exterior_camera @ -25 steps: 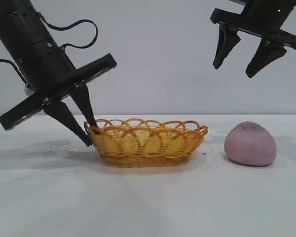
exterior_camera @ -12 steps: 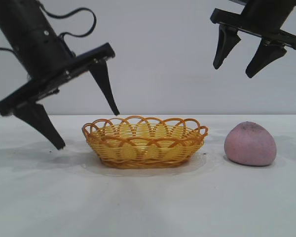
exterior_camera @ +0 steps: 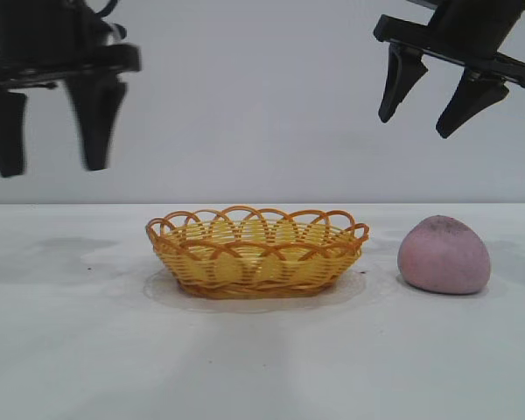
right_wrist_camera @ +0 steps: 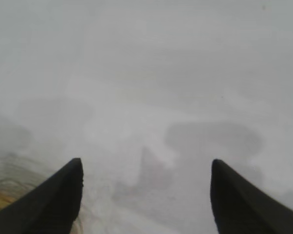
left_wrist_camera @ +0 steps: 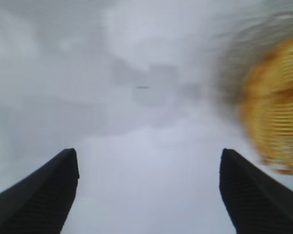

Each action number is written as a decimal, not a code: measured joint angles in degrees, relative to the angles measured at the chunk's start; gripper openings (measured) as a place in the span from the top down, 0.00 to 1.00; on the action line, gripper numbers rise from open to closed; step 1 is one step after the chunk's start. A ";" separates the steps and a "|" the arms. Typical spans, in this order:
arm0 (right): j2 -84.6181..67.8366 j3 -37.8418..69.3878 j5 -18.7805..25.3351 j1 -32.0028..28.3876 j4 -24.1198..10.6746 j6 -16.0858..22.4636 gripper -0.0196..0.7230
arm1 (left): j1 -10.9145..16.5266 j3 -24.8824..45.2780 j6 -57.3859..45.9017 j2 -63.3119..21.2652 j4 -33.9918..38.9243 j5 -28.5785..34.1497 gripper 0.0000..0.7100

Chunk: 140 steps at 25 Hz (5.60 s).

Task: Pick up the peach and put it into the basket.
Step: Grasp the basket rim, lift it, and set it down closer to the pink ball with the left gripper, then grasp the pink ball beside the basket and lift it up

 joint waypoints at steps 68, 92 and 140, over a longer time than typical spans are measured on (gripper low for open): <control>-3.78 0.00 1.37 0.00 -1.52 -1.54 0.34 | 11.67 58.37 5.21 -113.66 -1.74 -0.75 0.22; -3.92 0.00 15.04 0.00 -13.32 -1.54 0.34 | 19.02 58.37 5.21 -113.66 -1.74 -1.38 0.22; 6.54 -11.10 33.81 4.01 -10.36 -1.34 0.97 | 19.02 58.37 5.21 -113.66 -1.74 -1.38 0.22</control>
